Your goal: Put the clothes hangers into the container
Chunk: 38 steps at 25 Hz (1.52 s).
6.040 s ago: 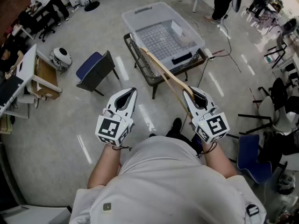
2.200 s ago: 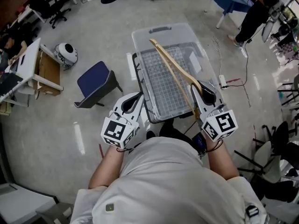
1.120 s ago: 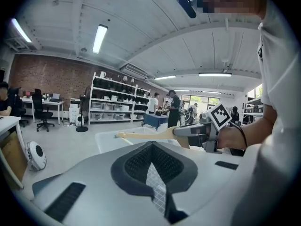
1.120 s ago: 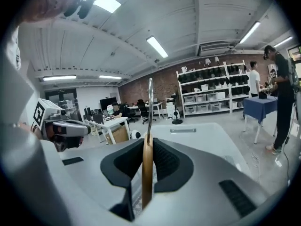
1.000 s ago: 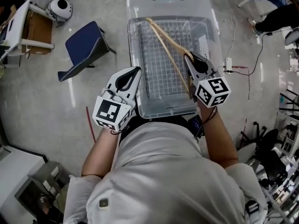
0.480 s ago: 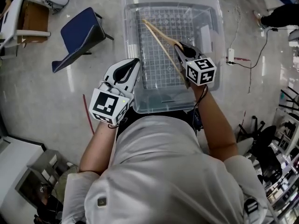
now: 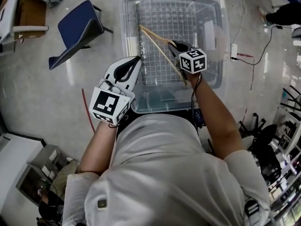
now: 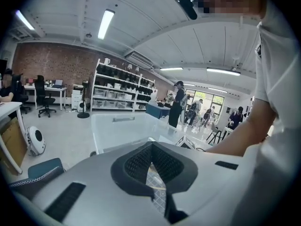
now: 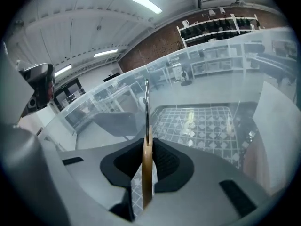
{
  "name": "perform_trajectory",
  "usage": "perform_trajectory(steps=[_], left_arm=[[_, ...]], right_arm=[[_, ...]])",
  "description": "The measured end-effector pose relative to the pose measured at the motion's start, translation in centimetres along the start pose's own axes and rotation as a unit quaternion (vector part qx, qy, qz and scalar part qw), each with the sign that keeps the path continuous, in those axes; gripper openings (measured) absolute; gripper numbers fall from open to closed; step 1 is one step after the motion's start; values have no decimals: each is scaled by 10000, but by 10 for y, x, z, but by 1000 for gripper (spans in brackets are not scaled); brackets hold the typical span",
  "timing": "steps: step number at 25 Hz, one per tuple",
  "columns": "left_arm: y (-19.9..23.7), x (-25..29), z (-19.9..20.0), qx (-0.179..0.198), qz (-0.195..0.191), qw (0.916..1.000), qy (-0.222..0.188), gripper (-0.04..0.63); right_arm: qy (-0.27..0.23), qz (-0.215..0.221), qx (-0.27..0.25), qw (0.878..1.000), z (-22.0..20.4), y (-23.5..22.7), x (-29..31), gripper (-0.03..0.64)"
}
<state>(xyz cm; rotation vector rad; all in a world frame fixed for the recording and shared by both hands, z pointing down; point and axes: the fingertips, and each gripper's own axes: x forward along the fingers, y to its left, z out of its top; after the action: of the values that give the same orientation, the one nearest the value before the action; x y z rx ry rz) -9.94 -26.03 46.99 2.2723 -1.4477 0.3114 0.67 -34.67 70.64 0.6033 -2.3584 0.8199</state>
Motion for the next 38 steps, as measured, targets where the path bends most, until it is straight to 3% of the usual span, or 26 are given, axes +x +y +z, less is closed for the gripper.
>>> perform_trajectory(steps=[11, 20, 30, 38], left_arm=[[0, 20, -13, -126, -83, 9998, 118, 17], [1, 37, -20, -190, -180, 9993, 251, 17], [5, 52, -26, -236, -206, 9990, 310, 17], [4, 59, -29, -221, -227, 9987, 394, 18]], right_arm=[[198, -52, 55, 9998, -25, -23, 22, 71], [238, -744, 397, 9961, -37, -72, 36, 141], [538, -1141, 632, 9900, -56, -117, 48, 245], [892, -1839, 802, 9756, -63, -140, 49, 278]])
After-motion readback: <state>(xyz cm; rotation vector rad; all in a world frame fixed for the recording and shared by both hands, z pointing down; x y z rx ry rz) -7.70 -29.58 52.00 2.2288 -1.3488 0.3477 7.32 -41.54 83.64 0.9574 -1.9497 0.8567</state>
